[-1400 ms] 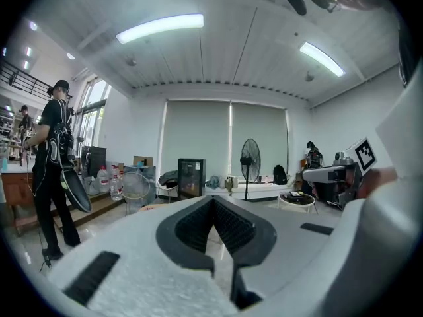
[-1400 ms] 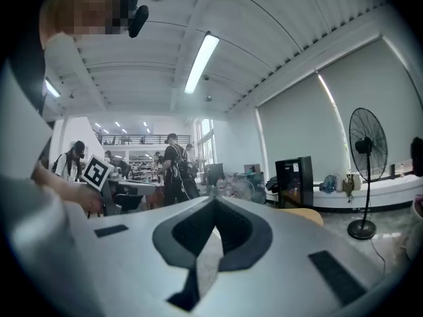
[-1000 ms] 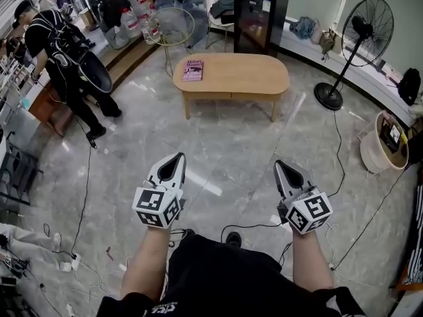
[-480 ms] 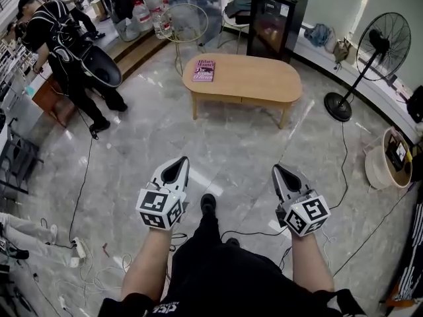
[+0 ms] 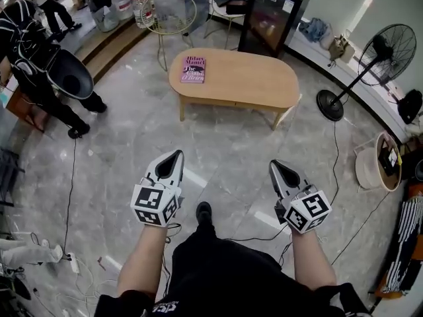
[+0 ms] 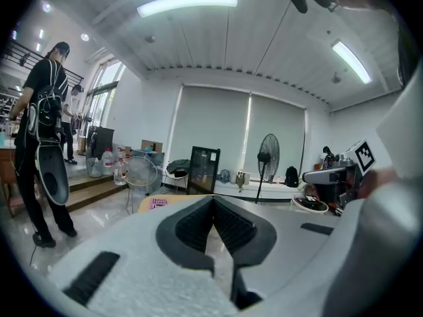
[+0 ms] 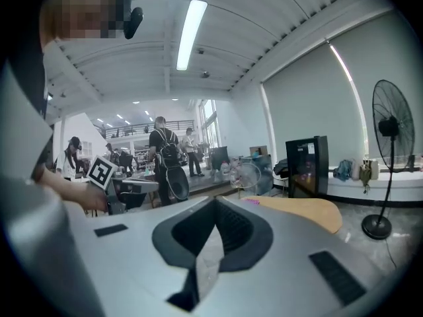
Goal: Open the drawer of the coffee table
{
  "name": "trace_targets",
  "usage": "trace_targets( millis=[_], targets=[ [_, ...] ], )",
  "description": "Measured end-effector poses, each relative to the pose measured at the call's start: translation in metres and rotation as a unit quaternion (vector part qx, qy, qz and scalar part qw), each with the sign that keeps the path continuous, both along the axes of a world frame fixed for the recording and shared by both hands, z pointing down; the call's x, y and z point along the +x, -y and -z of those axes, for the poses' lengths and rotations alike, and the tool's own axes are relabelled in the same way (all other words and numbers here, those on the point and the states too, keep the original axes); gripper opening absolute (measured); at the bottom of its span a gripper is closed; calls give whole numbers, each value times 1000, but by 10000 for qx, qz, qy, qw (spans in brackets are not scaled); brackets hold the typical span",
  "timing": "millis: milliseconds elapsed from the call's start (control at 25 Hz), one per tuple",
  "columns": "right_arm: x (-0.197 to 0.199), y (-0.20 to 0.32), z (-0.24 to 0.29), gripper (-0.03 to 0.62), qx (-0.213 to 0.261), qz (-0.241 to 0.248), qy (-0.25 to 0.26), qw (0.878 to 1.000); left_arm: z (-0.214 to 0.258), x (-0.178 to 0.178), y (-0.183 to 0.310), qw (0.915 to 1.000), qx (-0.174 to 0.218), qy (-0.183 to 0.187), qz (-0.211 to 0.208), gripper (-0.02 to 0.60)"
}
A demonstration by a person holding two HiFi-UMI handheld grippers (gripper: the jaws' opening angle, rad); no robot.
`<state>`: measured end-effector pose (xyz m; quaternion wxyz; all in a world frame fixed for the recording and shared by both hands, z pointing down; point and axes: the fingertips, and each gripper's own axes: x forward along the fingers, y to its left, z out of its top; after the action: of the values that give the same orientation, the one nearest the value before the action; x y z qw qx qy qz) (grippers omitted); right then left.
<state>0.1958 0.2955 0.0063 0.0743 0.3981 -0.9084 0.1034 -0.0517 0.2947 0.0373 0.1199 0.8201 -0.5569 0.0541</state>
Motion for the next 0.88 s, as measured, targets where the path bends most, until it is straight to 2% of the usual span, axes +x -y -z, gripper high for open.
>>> trace_targets(
  millis=[240, 520, 880],
  targets=[
    [-43, 56, 7, 5, 50, -113, -28, 9999, -5, -29, 60, 9999, 54, 32, -100, 9],
    [-42, 87, 0, 5, -56, -243, -200, 9995, -11, -33, 102, 9999, 0, -125, -104, 9],
    [-39, 163, -25, 5, -181, -204, 53, 9996, -22, -22, 173, 9997, -176, -62, -160, 9]
  ],
)
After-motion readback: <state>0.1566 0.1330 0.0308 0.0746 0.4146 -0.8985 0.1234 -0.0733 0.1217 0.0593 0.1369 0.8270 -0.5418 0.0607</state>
